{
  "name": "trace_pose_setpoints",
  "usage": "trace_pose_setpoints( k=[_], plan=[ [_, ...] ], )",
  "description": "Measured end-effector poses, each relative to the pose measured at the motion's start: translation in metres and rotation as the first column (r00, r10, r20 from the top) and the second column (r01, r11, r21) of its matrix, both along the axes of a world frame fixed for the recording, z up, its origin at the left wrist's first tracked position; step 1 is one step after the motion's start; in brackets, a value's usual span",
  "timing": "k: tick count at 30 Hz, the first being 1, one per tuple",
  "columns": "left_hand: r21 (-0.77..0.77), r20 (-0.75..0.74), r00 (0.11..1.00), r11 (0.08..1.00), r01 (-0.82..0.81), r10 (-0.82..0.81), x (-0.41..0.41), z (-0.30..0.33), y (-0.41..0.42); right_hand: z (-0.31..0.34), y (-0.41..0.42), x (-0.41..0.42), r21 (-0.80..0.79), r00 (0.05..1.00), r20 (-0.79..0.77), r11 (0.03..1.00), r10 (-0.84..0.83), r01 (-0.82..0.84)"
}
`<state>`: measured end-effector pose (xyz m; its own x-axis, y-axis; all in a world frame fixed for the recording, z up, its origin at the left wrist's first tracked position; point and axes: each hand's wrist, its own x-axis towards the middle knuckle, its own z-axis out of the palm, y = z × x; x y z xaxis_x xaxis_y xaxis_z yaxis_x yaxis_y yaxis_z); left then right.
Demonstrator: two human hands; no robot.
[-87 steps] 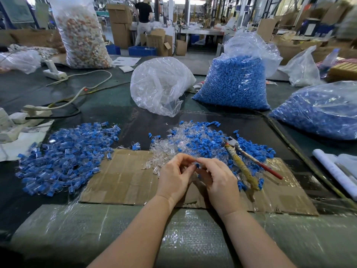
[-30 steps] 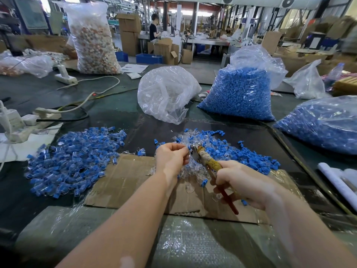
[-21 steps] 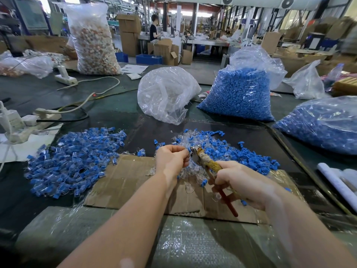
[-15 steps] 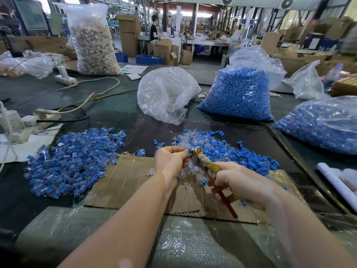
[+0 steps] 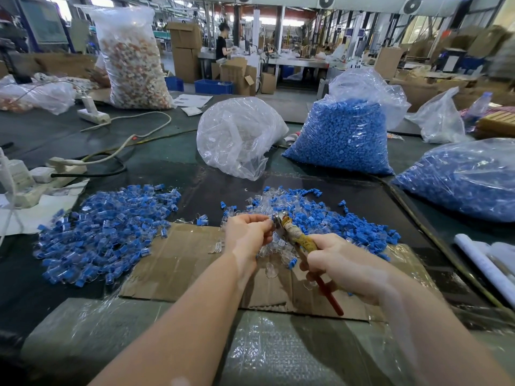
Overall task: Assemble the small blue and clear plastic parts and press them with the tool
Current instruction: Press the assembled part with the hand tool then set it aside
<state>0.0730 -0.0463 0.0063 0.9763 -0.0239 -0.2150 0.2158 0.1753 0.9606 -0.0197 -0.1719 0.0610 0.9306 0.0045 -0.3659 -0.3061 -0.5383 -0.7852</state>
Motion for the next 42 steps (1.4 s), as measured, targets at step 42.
trace_pose_setpoints(
  k=[42],
  plan=[
    [0.782,0.362,0.704,0.61,0.128,-0.611,-0.017,-0.008,0.028,-0.069,-0.071,0.032,-0.722,0.924,0.323,0.578,-0.206,0.381]
  ],
)
